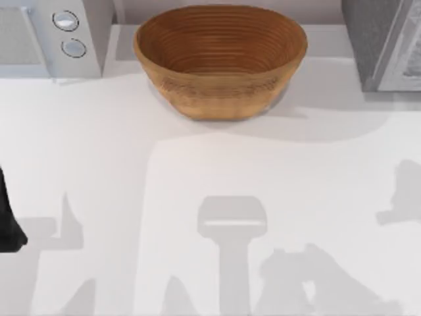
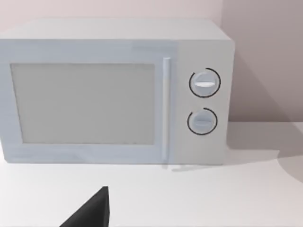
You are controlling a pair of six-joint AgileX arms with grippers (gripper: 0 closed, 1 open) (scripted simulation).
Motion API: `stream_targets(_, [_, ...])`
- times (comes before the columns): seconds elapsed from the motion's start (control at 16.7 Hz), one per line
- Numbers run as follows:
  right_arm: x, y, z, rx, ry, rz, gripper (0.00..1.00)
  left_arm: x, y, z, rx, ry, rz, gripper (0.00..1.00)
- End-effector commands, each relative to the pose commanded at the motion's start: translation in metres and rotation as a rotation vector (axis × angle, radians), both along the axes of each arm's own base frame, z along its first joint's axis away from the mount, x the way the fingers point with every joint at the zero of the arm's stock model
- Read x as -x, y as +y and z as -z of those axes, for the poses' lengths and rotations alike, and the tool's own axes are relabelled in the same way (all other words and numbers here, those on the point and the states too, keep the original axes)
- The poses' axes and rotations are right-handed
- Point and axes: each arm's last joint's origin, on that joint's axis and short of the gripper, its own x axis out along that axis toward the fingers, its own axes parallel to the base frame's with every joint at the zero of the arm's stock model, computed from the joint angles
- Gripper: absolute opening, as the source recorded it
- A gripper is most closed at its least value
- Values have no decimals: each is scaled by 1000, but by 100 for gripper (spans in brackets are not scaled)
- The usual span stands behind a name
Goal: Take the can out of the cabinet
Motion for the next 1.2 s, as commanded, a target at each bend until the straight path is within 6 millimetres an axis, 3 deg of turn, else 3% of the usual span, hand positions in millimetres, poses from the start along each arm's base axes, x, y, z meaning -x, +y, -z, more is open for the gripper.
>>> stream_targets(0.24, [-45, -13, -11, -6, -9, -118, 0, 0, 0, 0, 0, 0, 0, 100])
stream_targets(0.48, [-97, -35, -1, -10, -23, -247, 0, 0, 0, 0, 0, 0, 0, 100])
stream_targets(0.84, [-155, -77, 59, -10, -40, -429, 0, 0, 0, 0, 0, 0, 0, 100])
stream_targets(1.2, [-171, -105, 127, -11, -45, -552, 0, 0, 0, 0, 0, 0, 0, 100])
